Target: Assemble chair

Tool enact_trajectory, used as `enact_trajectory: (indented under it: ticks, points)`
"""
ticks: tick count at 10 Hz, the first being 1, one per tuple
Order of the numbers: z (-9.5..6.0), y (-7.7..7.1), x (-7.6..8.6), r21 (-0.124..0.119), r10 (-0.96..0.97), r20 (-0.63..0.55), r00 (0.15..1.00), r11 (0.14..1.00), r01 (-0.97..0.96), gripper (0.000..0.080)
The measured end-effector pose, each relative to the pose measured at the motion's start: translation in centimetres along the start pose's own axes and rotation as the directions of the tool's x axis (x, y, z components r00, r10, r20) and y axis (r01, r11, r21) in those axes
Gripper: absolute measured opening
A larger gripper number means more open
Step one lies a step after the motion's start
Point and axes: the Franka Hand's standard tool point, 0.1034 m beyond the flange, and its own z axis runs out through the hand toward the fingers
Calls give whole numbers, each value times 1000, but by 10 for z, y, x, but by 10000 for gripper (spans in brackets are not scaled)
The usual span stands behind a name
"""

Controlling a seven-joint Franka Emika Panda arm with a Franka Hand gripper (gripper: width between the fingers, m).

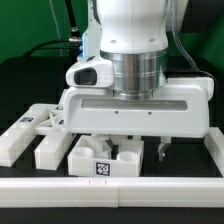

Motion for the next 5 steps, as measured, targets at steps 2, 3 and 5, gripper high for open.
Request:
enact_trajectory:
  ticks: [2,3,5]
  points:
    - [0,0,0,0,0,1,1000,1000,0,231]
    - [0,0,0,0,0,1,1000,1000,0,97]
    - [1,0,0,0,0,1,1000,1000,0,32]
